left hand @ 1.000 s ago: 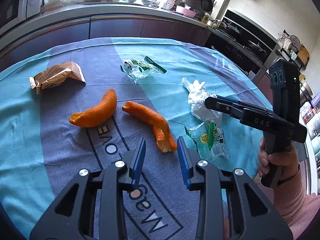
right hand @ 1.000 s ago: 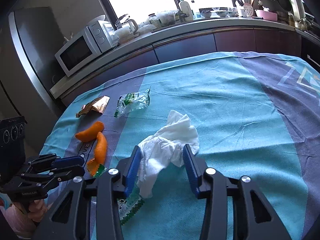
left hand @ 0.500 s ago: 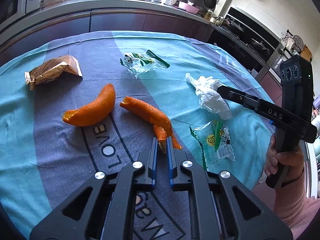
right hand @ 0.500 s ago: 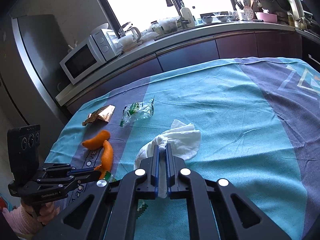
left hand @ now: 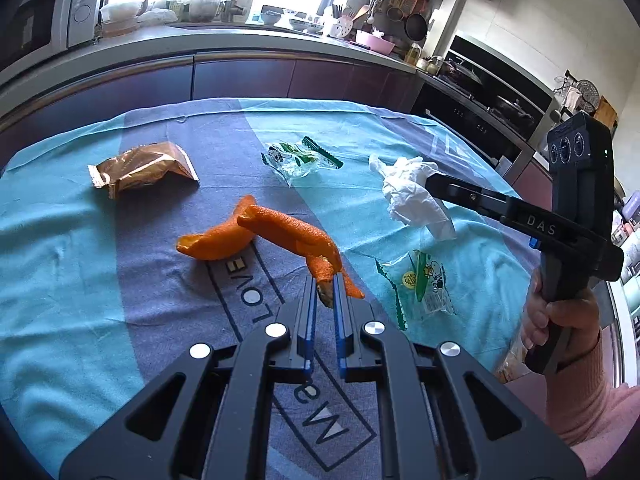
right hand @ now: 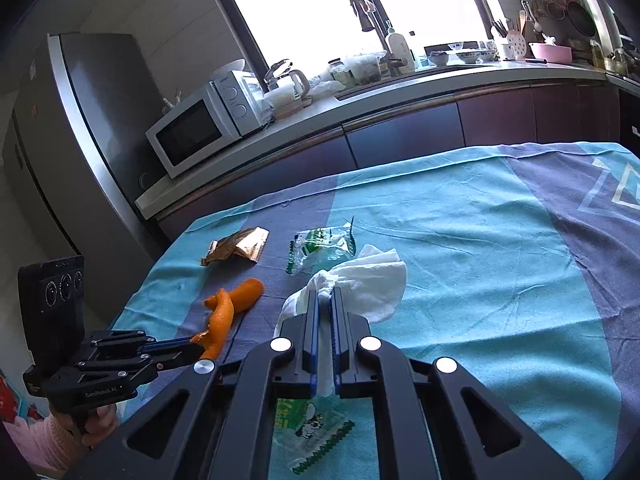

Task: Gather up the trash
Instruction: 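Carry the orange peel and tissue to the teal bin and release both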

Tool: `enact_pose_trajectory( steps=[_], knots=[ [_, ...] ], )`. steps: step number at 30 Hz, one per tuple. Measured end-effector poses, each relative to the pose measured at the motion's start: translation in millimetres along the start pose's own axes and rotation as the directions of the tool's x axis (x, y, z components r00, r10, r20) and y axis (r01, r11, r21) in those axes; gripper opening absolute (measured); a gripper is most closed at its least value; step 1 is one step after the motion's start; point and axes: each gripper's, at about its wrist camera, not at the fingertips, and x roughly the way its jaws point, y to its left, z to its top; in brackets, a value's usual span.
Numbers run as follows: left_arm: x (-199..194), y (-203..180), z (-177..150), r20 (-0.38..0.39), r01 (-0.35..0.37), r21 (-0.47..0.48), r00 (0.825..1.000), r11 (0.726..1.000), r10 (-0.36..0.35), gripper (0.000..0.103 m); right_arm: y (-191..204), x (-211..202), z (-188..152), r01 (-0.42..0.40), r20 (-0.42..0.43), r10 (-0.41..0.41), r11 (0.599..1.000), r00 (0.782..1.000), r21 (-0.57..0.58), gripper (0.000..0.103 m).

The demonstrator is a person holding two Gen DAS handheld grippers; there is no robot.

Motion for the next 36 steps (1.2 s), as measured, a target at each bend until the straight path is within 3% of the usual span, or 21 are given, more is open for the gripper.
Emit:
enact_pose_trajectory(
  steps=[17, 36],
  knots=[
    [-57, 30, -21, 0.055, -0.039, -0.044, 0.998, 0.998, 0.042, 0.009, 64, 18, 1, -0.152, -0.024, 0.150, 0.985, 0.988, -0.085, 0.005],
    [-116, 73, -55, 0.093, -0.122, -0.126, 0.987, 0.985, 0.134, 0.009, 144, 56, -13, -0.306, -0.137, 0.285, 0.937, 0.948, -0.166, 0.004]
  ],
)
